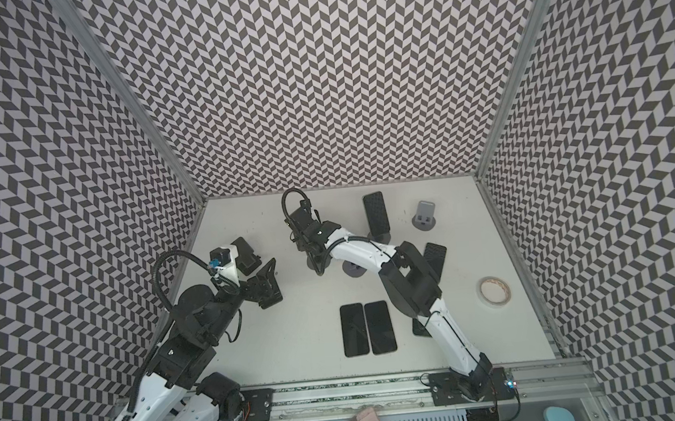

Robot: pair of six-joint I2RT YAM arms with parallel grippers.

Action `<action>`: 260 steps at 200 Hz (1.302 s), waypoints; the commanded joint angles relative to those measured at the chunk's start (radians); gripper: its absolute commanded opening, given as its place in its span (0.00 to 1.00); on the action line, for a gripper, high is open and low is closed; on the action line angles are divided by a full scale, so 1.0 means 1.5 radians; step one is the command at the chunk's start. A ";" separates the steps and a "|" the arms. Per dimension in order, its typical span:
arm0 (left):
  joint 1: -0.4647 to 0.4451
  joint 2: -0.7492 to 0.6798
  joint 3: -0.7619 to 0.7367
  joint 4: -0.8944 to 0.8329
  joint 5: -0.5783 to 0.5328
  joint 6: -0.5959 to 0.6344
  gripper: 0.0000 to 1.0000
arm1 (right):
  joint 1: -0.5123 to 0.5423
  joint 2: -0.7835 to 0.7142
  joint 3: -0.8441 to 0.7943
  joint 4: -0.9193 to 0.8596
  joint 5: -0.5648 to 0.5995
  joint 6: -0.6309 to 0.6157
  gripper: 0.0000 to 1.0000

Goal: Remove the phone from the phone stand
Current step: 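Close the right gripper on the top edge of the teal-edged phone, then lift the teal-edged phone off its stand and carry it toward the robot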

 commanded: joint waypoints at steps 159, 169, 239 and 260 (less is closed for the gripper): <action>0.003 -0.007 0.009 0.030 -0.003 0.000 1.00 | -0.003 -0.080 -0.018 0.122 0.079 -0.077 0.61; 0.003 -0.007 0.009 0.031 -0.002 -0.002 1.00 | -0.003 -0.083 -0.018 0.125 0.081 -0.081 0.61; 0.003 -0.011 0.013 0.014 0.014 -0.014 1.00 | 0.021 -0.123 -0.046 0.177 0.117 -0.139 0.60; 0.004 -0.022 0.012 -0.002 0.021 -0.023 1.00 | 0.032 -0.142 -0.070 0.202 0.128 -0.155 0.60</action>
